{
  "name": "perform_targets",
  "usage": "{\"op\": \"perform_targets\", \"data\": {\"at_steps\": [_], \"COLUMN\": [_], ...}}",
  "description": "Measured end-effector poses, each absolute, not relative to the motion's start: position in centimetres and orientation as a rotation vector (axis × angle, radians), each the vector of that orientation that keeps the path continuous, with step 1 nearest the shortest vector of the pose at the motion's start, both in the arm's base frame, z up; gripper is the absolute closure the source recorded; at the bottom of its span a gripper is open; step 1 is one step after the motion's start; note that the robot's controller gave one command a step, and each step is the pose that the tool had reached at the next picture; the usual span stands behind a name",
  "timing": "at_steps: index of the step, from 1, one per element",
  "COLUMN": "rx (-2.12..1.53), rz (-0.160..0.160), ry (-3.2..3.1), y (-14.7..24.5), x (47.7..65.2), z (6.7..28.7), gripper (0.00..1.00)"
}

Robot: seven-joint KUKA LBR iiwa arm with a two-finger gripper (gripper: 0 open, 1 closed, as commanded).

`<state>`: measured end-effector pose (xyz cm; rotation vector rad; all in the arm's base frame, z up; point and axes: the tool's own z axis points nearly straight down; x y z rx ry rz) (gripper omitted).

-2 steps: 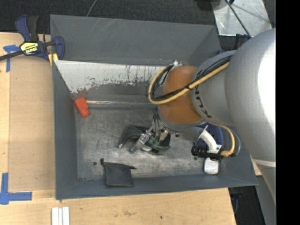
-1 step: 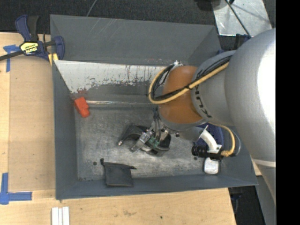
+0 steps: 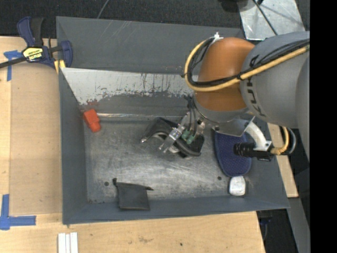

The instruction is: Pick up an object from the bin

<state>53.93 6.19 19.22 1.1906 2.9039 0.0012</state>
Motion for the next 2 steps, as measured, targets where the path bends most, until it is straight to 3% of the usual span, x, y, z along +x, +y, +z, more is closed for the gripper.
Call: {"op": "perform_targets", "data": {"at_steps": [1, 2], "rx": [1.112, 0.710], "rz": [0.001, -0.001], "ry": [2.938, 3.059], "y": [3.4, 5.2], "x": [52.5, 52.1], "z": [8.7, 22.4], "gripper": [1.00, 1.00]}}
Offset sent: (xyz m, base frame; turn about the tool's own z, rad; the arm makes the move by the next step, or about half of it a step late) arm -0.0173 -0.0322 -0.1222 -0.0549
